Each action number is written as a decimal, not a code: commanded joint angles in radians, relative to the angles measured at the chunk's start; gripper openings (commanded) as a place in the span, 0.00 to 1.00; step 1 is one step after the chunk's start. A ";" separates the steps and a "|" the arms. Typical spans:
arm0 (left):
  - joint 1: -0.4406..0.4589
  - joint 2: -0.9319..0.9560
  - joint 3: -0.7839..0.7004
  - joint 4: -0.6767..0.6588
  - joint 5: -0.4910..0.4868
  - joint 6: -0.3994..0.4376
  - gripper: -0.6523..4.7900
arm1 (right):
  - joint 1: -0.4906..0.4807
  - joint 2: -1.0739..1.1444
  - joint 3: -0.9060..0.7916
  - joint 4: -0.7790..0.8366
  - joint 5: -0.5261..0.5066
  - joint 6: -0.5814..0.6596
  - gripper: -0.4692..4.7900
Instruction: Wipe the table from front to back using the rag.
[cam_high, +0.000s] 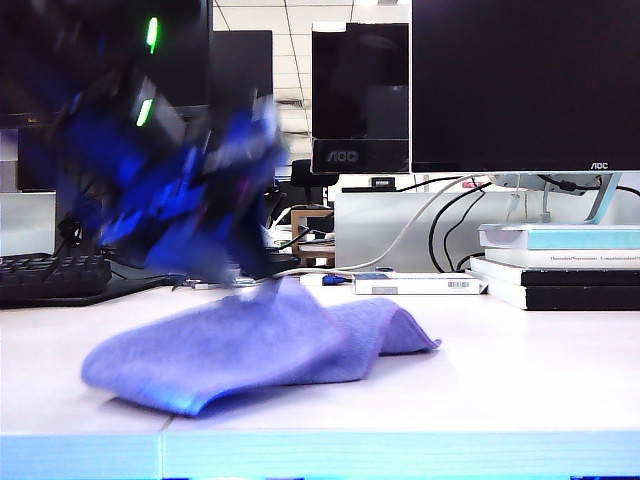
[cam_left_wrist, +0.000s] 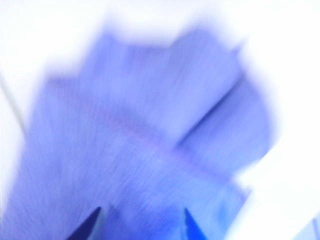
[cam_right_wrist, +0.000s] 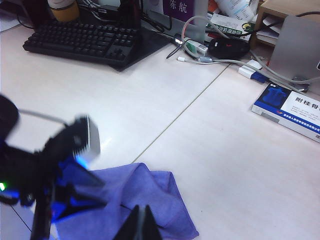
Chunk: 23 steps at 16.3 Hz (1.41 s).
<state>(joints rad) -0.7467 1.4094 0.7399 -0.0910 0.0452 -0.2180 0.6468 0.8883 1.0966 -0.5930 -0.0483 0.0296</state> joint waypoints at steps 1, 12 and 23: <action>-0.001 -0.023 0.085 -0.029 0.001 0.005 0.47 | 0.001 -0.002 0.003 0.013 -0.002 0.003 0.10; 0.002 -0.525 0.141 -0.164 -0.238 0.091 0.11 | 0.000 -0.002 0.003 0.014 -0.002 0.003 0.10; 0.502 -1.322 -0.574 0.085 0.042 0.088 0.11 | 0.000 -0.003 0.003 0.014 -0.002 0.003 0.10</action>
<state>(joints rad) -0.2543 0.1120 0.1841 -0.0189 0.0814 -0.1310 0.6464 0.8883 1.0966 -0.5930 -0.0486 0.0296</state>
